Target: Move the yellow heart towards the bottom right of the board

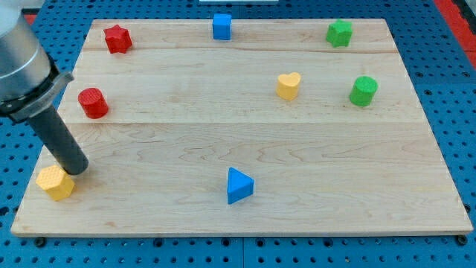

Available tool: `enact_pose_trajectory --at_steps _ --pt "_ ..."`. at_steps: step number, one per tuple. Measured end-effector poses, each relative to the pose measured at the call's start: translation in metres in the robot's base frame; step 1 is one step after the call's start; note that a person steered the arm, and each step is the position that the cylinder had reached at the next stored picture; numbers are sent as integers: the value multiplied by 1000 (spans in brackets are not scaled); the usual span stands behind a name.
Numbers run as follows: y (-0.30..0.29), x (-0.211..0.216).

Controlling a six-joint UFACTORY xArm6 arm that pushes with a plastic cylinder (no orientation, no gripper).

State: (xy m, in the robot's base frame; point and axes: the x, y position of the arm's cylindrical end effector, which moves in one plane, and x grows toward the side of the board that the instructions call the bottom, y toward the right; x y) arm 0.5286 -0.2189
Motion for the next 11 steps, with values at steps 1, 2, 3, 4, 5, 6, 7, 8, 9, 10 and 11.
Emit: enact_pose_trajectory --at_steps 1,2,3,4,5,6,7,8,9,10,11 --pt "74 -23" --pt "98 -40" --pt "91 -60" --pt "87 -69" --pt "81 -73" --pt "79 -73" --pt "80 -88" --pt "80 -101" --pt "106 -101" --pt "147 -101" --pt "151 -141"
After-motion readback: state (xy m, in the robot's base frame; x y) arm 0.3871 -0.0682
